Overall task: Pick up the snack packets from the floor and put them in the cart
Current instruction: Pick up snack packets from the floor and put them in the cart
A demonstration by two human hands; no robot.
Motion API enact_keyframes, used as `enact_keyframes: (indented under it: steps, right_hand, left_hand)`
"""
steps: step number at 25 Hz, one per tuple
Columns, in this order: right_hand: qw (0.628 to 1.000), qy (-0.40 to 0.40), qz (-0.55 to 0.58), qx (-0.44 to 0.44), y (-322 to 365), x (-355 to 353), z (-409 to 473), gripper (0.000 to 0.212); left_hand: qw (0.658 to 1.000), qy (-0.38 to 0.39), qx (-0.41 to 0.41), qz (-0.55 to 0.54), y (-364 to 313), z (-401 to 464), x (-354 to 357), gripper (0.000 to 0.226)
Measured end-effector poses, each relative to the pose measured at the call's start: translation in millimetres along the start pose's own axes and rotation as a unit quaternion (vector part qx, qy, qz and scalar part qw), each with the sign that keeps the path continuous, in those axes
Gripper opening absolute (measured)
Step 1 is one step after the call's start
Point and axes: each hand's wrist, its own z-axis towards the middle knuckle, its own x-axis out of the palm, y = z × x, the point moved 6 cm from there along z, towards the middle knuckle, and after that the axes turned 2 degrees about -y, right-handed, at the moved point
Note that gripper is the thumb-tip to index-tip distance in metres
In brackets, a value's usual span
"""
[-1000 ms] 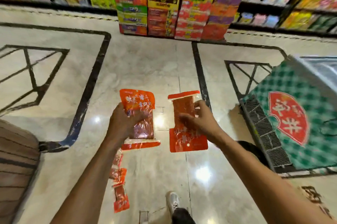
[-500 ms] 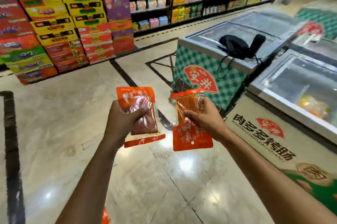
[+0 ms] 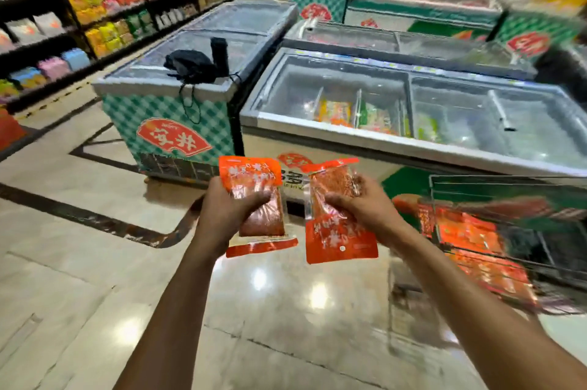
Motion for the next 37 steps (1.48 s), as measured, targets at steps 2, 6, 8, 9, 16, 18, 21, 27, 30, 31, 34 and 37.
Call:
enact_keyframes:
  steps: [2,6,8,9,16,18,21,27,30,31,34,37]
  right_hand:
    - [0.999,-0.045,0.017,0.012,-23,-78,-11,0.047]
    - [0.989,-0.133,0.042,0.042,-76,-198,-28,0.047]
    - [0.981,-0.18,0.052,0.055,-108,-254,-32,0.047]
    - [0.978,-0.193,0.054,0.064,-125,-279,-31,0.049]
    - [0.973,-0.197,0.092,0.084,-207,-425,21,0.061]
    - [0.968,-0.215,0.079,0.106,-228,-465,37,0.061]
    - [0.951,-0.259,0.093,0.141,-258,-522,53,0.054]
    - [0.942,-0.256,0.119,0.184,-356,-620,137,0.056]
    - [0.947,-0.235,0.094,0.197,-398,-642,191,0.076]
    - [0.951,-0.218,0.074,0.206,-408,-645,208,0.074]
    - [0.954,-0.161,0.058,0.246,-480,-641,263,0.065]
    - [0.946,-0.131,0.028,0.295,-553,-623,299,0.052]
  left_hand:
    - [0.998,0.057,0.016,0.005,-14,-11,82,0.036]
    - [0.985,0.168,0.018,0.037,-19,-28,226,0.029]
    - [0.974,0.22,0.017,0.055,-16,-32,300,0.026]
    - [0.969,0.239,0.01,0.057,-14,-33,335,0.027]
    - [0.95,0.307,-0.035,0.044,11,2,535,0.034]
    - [0.944,0.323,-0.041,0.05,15,15,585,0.032]
    - [0.937,0.341,-0.058,0.056,22,27,647,0.032]
    - [0.935,0.331,-0.104,0.075,73,64,774,0.04]
    - [0.949,0.265,-0.145,0.096,118,89,822,0.055]
    - [0.95,0.249,-0.157,0.102,140,101,840,0.056]
    - [0.945,0.239,-0.196,0.111,218,131,885,0.057]
    - [0.94,0.209,-0.231,0.14,300,143,902,0.066]
